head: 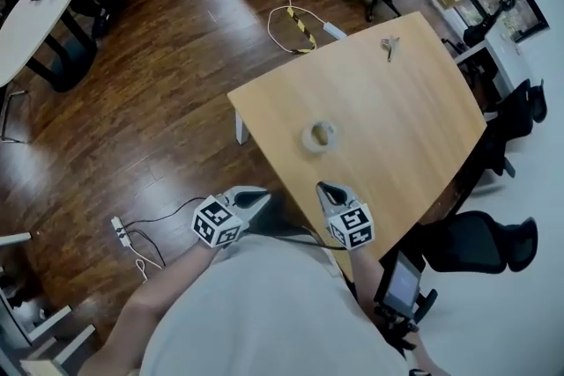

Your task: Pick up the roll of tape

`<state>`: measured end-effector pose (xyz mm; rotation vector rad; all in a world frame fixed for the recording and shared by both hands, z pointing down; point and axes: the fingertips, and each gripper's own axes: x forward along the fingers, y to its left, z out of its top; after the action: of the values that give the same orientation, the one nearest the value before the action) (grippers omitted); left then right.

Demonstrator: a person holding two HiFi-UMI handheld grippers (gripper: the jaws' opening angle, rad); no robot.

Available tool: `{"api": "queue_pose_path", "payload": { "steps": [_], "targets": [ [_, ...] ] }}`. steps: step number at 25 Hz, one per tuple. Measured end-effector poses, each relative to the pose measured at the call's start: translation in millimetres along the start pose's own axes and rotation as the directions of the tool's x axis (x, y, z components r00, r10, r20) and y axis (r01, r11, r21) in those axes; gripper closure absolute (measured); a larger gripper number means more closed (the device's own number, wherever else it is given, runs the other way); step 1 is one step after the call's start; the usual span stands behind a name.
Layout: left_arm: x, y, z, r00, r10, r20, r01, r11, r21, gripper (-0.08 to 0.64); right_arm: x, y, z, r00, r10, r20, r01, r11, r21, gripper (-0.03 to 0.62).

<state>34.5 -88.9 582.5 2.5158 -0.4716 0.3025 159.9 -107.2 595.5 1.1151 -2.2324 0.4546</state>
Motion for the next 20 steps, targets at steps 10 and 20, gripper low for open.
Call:
{"api": "queue_pose_path", "payload": {
  "steps": [10, 20],
  "targets": [
    [24, 18, 17, 1.000, 0.011, -0.026, -0.011, 1.000, -0.007, 0.554, 38, -37, 10, 0.995, 0.068, -0.075, -0.074, 0.994, -0.078, 0.586],
    [36, 26, 22, 0.997, 0.003, -0.072, -0.004, 1.000, -0.011, 0.554, 46, -73, 26, 0.991, 0.052, -0.123, -0.077, 0.976, -0.205, 0.586]
  ]
}}
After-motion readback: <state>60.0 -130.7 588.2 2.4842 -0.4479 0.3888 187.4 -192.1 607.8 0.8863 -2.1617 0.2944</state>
